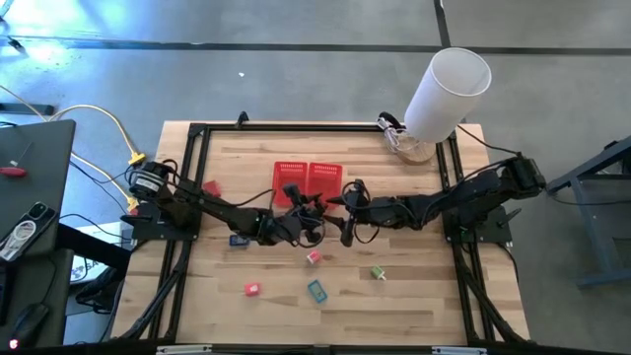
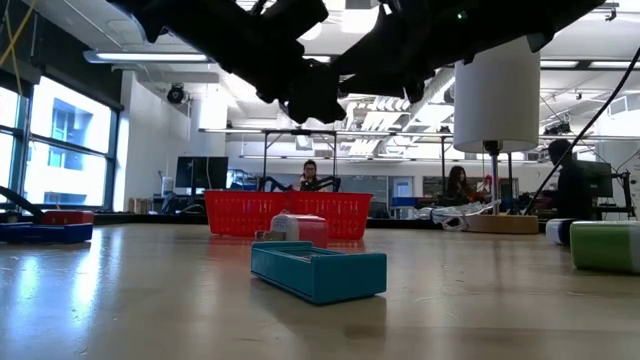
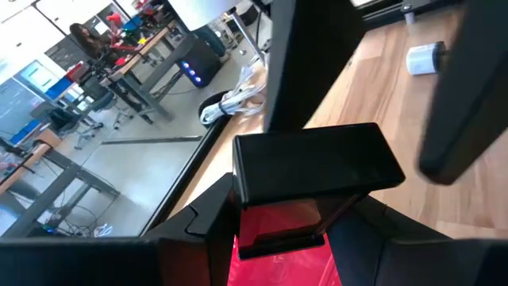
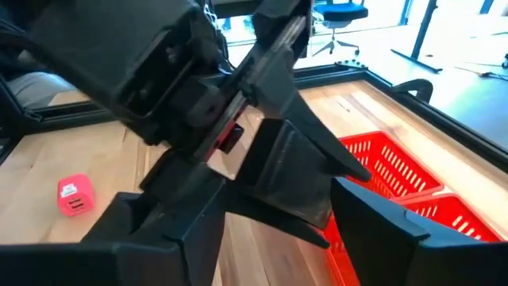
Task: Pick & Place Office items
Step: Put the black digital clock into the right red bin
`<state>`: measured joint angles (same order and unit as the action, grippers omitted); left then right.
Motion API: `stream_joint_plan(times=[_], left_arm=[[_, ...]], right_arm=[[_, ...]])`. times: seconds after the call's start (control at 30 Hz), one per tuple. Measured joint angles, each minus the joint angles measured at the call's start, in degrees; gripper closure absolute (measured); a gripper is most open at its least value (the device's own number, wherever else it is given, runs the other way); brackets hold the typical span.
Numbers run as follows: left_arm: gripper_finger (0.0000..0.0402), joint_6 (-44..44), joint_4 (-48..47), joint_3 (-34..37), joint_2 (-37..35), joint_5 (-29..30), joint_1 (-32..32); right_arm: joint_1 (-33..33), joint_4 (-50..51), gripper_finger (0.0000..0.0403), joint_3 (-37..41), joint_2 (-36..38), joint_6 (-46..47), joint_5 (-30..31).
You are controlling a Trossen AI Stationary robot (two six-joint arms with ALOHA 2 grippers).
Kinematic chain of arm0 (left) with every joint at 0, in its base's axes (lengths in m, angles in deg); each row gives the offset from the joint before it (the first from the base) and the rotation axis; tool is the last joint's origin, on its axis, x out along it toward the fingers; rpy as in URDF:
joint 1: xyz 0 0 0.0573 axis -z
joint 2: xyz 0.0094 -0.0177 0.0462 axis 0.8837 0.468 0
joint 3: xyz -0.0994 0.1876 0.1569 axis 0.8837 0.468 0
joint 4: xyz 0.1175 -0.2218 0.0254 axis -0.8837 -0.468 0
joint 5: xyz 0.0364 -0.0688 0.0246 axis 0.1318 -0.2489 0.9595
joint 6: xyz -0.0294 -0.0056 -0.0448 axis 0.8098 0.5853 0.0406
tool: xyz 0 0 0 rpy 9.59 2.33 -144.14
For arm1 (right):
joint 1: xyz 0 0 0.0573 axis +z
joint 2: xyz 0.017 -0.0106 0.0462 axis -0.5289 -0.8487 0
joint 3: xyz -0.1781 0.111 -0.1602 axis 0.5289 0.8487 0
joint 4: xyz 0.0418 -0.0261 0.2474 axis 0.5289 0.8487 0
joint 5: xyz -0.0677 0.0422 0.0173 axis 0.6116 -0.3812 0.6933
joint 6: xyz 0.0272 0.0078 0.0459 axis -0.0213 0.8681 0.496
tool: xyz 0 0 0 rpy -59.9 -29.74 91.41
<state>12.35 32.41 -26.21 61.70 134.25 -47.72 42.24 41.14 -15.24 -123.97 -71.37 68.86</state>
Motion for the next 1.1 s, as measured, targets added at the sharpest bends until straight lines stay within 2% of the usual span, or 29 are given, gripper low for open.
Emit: stream_joint_plan(times=[0.3,0.47,0.83,1.1], left_arm=[[0.0255,-0.02,-0.02,-0.04,0.02,-0.28,-0.49],[0.0255,0.07,-0.71,-0.03,0.1,-0.32,-1.48],[0.0255,-0.17,-2.64,-0.02,0.15,-1.63,-1.79],[0.0255,-0.01,-2.62,-0.04,0.11,-0.53,-1.79]], right_arm=[[-2.18,-1.99,0.0106,0.01,-1.16,-1.02,-0.96],[-3.27,-5.8,0.0088,-0.14,-2.92,-2.08,-2.76],[-4.79,-5.93,0.0115,-1.95,-6.25,-4.31,-3.93],[-4.68,-5.65,0.0178,-1.97,-6.19,-4.27,-2.9]])
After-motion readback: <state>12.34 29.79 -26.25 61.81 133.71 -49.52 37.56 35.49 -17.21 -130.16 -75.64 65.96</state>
